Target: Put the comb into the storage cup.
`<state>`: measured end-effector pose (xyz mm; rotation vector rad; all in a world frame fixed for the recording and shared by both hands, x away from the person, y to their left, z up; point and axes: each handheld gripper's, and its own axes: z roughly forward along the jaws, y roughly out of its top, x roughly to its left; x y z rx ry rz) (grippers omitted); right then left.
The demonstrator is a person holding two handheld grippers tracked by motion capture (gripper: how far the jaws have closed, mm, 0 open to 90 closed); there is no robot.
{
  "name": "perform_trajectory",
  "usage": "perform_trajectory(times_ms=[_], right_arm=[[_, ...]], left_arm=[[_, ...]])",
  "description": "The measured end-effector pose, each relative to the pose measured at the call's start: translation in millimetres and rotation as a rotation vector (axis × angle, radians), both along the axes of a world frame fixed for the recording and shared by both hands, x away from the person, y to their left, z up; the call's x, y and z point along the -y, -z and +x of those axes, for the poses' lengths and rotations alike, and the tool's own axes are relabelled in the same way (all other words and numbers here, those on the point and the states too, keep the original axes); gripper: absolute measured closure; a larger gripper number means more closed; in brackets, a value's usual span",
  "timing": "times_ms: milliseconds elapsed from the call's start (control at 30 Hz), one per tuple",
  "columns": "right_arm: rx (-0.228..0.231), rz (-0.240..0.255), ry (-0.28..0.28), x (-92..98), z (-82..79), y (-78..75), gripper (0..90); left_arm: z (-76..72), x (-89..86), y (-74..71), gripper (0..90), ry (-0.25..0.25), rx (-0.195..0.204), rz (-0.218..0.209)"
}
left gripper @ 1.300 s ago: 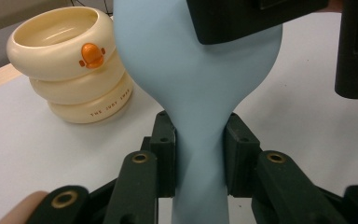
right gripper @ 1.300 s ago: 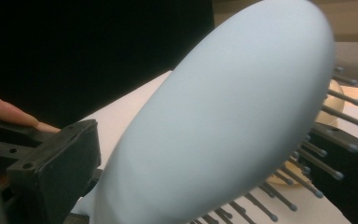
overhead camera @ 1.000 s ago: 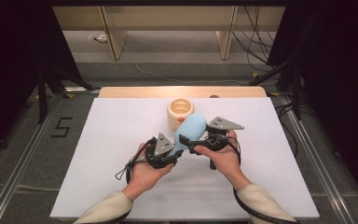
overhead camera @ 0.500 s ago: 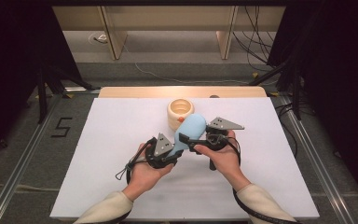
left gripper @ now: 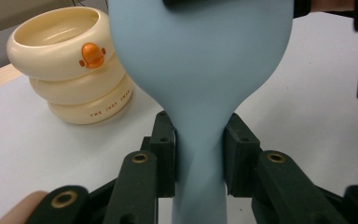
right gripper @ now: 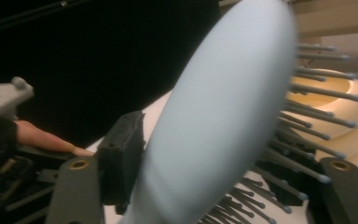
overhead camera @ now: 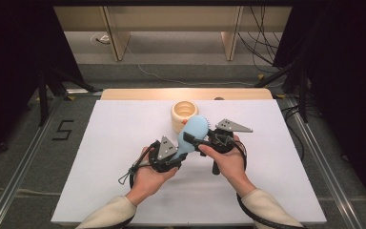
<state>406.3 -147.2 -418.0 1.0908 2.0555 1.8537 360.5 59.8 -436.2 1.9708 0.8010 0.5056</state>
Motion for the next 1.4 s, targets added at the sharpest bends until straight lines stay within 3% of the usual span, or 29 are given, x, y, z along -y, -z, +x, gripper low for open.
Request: perform_trajectory(times_ms=[167,367,567,733,933,1133,1400], right_arm=[[-0.002,0.036,-0.019,-0.7,-3.9,-5.7,47.0],[0.028,0.021,-0.055,-3.9,-10.3,-15.0,51.4],[0.058,0.014,-0.054,-0.4,-11.5,-22.8,52.5],[0.100,-0.007,-0.046,3.2,-13.2,-30.5,52.5],[0.131,-0.043,-0.039,5.2,-14.4,-35.8,52.4],[0.147,-0.068,-0.035,5.8,-15.5,-38.3,52.4],[0.156,-0.093,-0.030,7.8,-16.0,-41.6,52.3]], left_arm=[[-0.8,0.1,-2.4,69.0,-0.003,0.017,-0.001],[-0.7,-0.3,-5.2,66.9,-0.008,0.037,-0.021],[0.2,-4.8,-12.4,51.9,0.000,0.041,-0.055],[-0.8,-14.0,-14.1,35.8,0.040,-0.005,-0.064],[-0.6,-28.0,-13.6,18.6,0.019,-0.019,-0.089],[-1.2,-37.4,-11.9,8.6,0.028,-0.025,-0.083],[-3.8,-53.2,-7.9,0.0,-0.007,-0.022,-0.064]])
